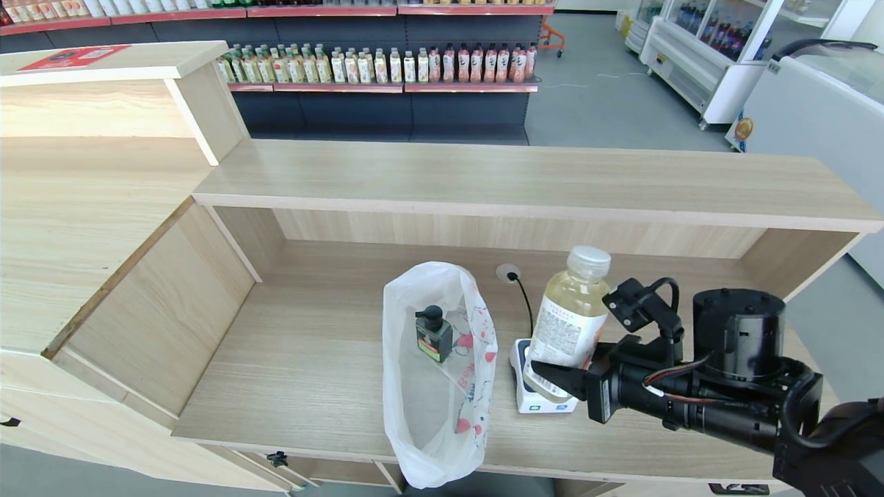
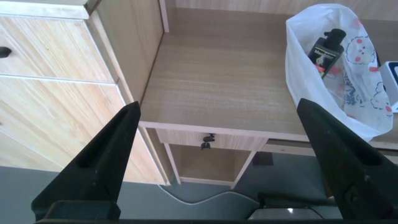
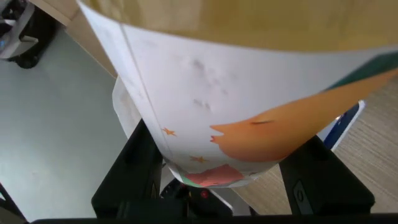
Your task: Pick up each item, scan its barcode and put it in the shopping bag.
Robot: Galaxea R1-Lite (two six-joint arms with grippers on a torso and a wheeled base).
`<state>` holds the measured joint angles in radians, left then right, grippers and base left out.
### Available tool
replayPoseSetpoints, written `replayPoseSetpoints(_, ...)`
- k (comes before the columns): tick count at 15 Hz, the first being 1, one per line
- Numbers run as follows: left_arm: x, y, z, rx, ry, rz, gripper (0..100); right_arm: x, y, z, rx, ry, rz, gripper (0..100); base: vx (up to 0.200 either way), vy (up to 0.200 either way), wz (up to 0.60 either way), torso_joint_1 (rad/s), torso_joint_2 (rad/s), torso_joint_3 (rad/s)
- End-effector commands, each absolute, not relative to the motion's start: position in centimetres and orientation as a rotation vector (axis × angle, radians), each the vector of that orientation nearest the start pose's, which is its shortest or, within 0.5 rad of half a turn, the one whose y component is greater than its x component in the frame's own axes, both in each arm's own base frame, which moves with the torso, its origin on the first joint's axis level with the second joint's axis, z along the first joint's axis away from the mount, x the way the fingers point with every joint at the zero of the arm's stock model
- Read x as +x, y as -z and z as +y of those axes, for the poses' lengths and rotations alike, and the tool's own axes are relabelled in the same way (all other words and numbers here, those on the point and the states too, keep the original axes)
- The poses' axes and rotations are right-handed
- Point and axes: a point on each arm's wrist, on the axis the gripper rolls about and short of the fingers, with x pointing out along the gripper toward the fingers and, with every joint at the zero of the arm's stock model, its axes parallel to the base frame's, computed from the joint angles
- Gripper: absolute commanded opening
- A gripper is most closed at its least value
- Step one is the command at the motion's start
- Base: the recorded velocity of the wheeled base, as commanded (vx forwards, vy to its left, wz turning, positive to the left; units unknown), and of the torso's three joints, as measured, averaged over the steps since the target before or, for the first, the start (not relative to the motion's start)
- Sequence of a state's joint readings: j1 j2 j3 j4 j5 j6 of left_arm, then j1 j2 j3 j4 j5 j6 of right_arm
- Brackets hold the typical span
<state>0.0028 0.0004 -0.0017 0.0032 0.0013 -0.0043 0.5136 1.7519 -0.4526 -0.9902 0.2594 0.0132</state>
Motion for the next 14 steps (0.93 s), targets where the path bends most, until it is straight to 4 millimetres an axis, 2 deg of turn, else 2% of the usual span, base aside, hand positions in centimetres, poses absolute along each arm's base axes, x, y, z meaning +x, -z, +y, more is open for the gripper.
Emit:
replayPoseSetpoints(1, -2.3, -7.6, 0.0, -0.005, -0.005, 0.002, 100, 23.4, -11.2, 14.4, -0.031, -0.782, 0.331, 0, 0.000, 0.200, 0.00, -0.002, 0.00, 0.002)
replayPoseSetpoints(6, -2.3, -7.6, 0.0, -0.003, -0.005, 0.002, 100, 23.4, -10.2, 16.0, -0.036, -0.829, 0.370, 0, 0.000, 0.000, 0.00, 0.000, 0.00, 0.000)
replayPoseSetpoints(14, -2.3, -7.6, 0.0, -0.003, -0.005, 0.002, 100, 23.1, -6.3, 18.4, -0.080, -0.890, 0.496, 0, 0.000, 0.000, 0.00, 0.000, 0.00, 0.000)
